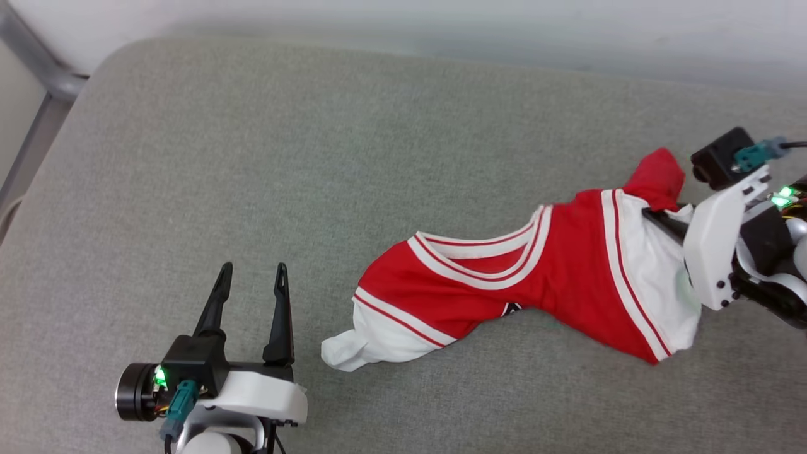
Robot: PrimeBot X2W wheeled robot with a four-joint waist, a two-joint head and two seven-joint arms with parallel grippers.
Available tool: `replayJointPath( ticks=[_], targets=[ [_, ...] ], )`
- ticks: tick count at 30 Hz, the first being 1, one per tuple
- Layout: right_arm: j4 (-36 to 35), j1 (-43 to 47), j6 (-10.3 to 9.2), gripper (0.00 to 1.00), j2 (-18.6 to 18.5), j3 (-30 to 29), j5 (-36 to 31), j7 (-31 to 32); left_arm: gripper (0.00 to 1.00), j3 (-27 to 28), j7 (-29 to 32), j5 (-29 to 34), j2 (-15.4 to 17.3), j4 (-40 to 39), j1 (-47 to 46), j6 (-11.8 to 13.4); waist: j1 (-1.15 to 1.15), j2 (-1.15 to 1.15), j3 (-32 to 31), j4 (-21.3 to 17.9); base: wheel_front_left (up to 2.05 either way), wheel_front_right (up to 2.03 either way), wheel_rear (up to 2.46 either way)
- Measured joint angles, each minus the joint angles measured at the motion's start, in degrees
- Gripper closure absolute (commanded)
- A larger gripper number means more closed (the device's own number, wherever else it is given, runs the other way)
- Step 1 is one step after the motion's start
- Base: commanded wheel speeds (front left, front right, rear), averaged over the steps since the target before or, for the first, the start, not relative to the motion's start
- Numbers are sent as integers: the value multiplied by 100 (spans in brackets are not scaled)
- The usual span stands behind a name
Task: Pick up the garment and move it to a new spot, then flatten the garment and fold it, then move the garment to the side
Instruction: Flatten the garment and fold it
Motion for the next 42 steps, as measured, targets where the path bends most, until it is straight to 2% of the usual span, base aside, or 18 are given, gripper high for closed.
replayJointPath(
  ticks=[7,14,21,26,27,28,31,35,42],
  targets=[
    [-1003,777,0,100,-335,-141,-154,-342,0,83,0,59,0,0,277,-1,0,0,-425,-192,0,0,0],
    [-1767,2175,-1,100,-397,-286,-286,-260,0,103,0,60,-1,-3,559,1,-1,0,-751,-410,0,0,0],
    [-1750,3565,-1,100,-141,-608,-281,-294,0,89,0,62,0,-7,623,-3,-1,0,-828,-505,0,0,0],
    [-1543,4138,-1,100,127,-766,-397,-372,0,91,0,87,0,-1,632,-27,-1,0,-826,-523,0,0,0],
    [-1516,4189,-1,64,190,-847,-443,-447,0,94,0,87,0,1,634,-29,-1,0,-826,-528,0,0,0],
    [-1484,4219,2,0,268,-962,-489,-546,0,101,0,87,0,2,636,-29,-1,0,-827,-537,0,0,0],
    [-1517,4253,2,0,460,-1301,-615,-773,0,125,0,100,0,4,649,-27,-1,0,-854,-576,0,0,0],
    [-1803,4244,1,0,491,-1850,-802,-916,0,136,0,111,0,18,708,-33,-1,0,-913,-627,0,0,0],
    [-2670,4078,0,0,439,-3014,-1078,-662,0,126,0,119,0,-16,714,-33,-1,0,-934,-652,0,0,0]
  ],
)
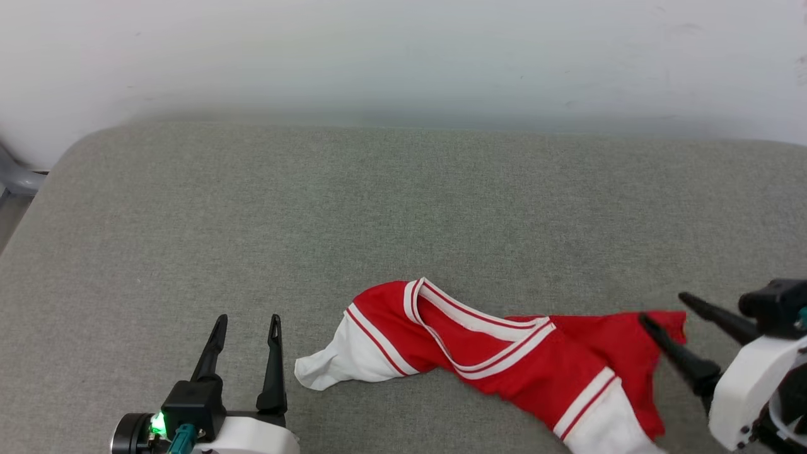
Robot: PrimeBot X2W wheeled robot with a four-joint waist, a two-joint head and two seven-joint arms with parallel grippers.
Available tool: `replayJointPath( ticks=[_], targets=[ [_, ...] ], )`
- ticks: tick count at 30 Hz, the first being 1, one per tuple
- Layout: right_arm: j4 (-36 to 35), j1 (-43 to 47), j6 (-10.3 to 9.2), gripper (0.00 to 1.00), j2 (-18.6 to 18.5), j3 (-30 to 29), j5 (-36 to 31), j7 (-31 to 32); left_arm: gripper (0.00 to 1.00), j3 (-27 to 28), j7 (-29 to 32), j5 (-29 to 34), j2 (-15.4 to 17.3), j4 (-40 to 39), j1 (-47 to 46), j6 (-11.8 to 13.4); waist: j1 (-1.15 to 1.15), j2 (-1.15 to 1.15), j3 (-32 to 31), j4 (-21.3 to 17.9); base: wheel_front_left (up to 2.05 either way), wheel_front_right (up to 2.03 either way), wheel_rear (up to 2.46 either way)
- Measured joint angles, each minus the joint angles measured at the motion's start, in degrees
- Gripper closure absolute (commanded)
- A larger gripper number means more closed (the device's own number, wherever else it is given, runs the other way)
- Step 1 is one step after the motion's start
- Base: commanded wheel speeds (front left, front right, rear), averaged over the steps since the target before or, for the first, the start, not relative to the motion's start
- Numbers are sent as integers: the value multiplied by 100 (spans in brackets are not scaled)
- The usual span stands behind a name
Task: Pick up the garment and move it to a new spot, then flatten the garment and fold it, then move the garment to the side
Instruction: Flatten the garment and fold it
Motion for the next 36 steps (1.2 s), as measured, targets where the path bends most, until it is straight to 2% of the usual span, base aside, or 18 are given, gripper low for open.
replayJointPath(
  ticks=[4,9,15,19,22,28,36],
  targets=[
    [-274,-258,0,0,-69,-443,-70,366,0,-11,0,8,0,-27,-18,-15,0,0,49,51,0,0,0],
    [-335,-572,1,0,-289,-698,-74,1043,0,-21,0,8,0,-54,-86,-15,0,0,146,147,0,0,0],
    [19,-691,-1,0,-573,-398,116,2340,0,-47,0,-20,1,-77,-193,-15,0,0,345,278,0,0,0],
    [311,-797,-1,0,-553,-148,156,2821,0,-90,0,-63,1,-88,-298,-15,0,0,528,364,0,0,0],
    [572,-954,-1,0,-431,71,141,2956,0,-126,0,-79,0,-91,-397,-15,0,0,678,431,0,0,0],
    [1203,-1212,-2,0,-359,877,-15,3096,0,-186,0,-119,1,-91,-559,-13,0,0,926,584,0,0,0],
    [1970,-1568,-13,0,-387,1592,111,2761,0,-175,0,-120,1,-57,-583,-9,-1,0,987,658,0,0,0]
  ],
)
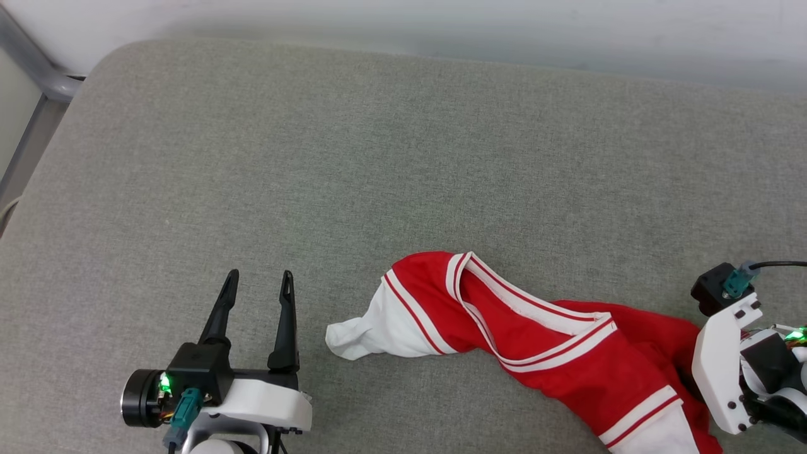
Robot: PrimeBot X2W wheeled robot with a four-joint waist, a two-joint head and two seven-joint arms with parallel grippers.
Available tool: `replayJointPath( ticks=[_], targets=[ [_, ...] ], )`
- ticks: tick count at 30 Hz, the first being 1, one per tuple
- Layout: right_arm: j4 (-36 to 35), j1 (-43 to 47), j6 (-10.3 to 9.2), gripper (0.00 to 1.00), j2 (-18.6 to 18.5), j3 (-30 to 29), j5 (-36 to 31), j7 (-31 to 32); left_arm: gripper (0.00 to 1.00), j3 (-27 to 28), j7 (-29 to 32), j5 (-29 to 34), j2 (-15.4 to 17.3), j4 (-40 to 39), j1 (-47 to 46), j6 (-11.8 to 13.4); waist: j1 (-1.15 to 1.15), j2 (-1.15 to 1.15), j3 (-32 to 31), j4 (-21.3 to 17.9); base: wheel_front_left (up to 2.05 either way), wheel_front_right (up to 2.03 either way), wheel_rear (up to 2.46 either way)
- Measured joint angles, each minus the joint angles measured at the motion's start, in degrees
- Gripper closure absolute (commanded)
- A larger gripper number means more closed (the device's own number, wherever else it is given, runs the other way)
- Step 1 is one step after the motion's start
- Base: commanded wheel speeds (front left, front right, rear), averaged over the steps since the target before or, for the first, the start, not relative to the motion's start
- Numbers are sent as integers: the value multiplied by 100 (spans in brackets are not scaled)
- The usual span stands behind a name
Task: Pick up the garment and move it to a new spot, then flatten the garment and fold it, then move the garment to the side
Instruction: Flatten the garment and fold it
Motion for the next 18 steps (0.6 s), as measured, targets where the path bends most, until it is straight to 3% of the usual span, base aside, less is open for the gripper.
replayJointPath(
  ticks=[1,2,3,4,8,18],
  targets=[
    [54,-36,-1,0,1,79,37,-55,0,5,0,1,0,1,0,4,0,0,-9,-7,0,0,0],
    [114,-85,-2,15,0,146,79,-122,0,13,0,1,0,1,0,16,0,0,-20,-19,0,0,0],
    [172,-113,-2,73,1,205,123,-223,0,16,0,2,0,4,0,18,0,0,-33,-35,0,0,0],
    [214,-133,-1,100,4,258,162,-301,0,21,0,4,0,5,1,18,0,0,-50,-51,0,0,0],
    [282,-213,16,100,93,369,282,-844,0,51,0,43,0,32,17,14,2,0,-152,-126,0,0,0],
    [-274,-564,14,100,-45,-253,275,-2005,0,135,0,114,-1,29,242,8,3,0,-558,-380,0,0,0]
  ],
)
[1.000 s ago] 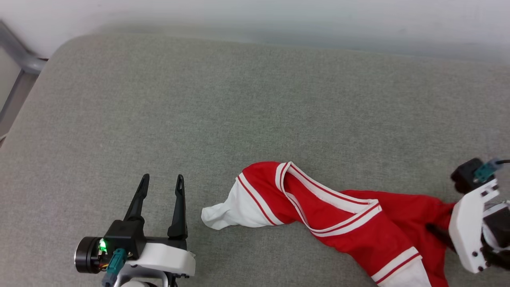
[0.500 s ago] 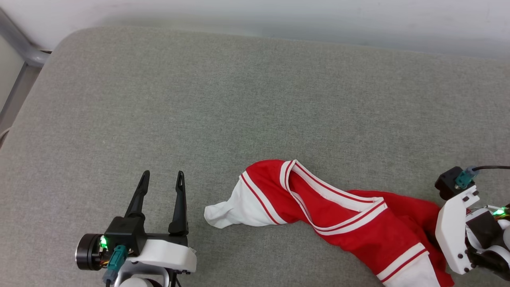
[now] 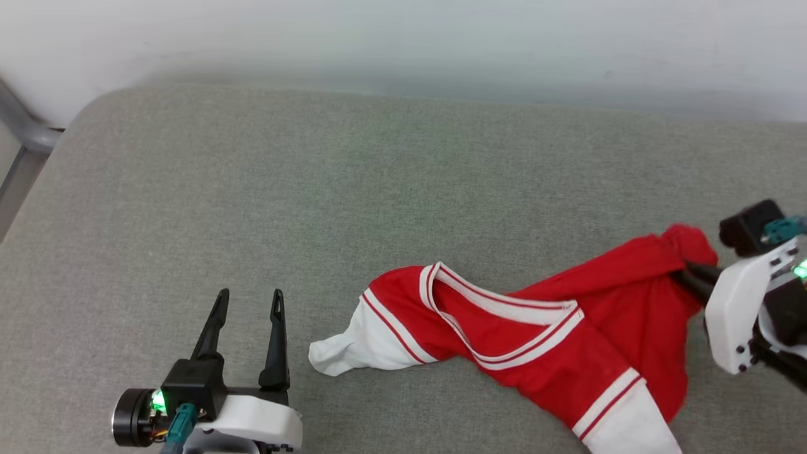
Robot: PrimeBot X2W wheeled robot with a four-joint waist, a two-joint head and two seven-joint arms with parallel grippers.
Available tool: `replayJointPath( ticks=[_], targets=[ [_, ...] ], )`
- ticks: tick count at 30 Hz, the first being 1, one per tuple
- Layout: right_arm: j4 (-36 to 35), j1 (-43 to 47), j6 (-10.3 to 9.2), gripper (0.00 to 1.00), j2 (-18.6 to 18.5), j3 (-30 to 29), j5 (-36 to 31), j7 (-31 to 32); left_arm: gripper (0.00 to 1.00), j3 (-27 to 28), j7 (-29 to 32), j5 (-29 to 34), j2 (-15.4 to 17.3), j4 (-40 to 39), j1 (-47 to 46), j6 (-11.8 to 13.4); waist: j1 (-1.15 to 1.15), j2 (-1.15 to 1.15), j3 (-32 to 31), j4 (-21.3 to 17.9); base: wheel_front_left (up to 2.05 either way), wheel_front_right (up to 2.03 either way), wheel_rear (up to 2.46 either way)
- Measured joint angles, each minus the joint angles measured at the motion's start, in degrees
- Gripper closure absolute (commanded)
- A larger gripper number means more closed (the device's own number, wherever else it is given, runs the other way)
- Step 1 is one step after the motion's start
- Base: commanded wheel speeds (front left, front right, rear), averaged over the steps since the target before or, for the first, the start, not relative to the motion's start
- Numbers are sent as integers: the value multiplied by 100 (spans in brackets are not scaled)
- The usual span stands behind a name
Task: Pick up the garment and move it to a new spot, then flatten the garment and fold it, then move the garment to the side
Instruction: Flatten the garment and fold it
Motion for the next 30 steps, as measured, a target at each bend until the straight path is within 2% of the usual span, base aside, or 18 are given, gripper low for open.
replayJointPath(
  ticks=[10,18,24,30],
  targets=[
    [-688,-282,0,100,-81,-865,-354,-46,0,-19,0,34,0,-27,54,-20,-1,0,-82,-58,0,0,0],
    [-914,-793,1,100,36,-1015,-583,437,0,-100,0,-58,1,-90,-47,-14,-1,0,233,107,0,0,0],
    [-365,-1957,1,100,133,-792,-910,768,0,-258,0,-168,1,-170,-385,-7,-1,0,665,313,0,0,0],
    [831,-3176,0,100,424,-300,-1372,873,0,-416,0,-286,1,-236,-756,43,-1,0,1191,570,0,0,0]
  ],
)
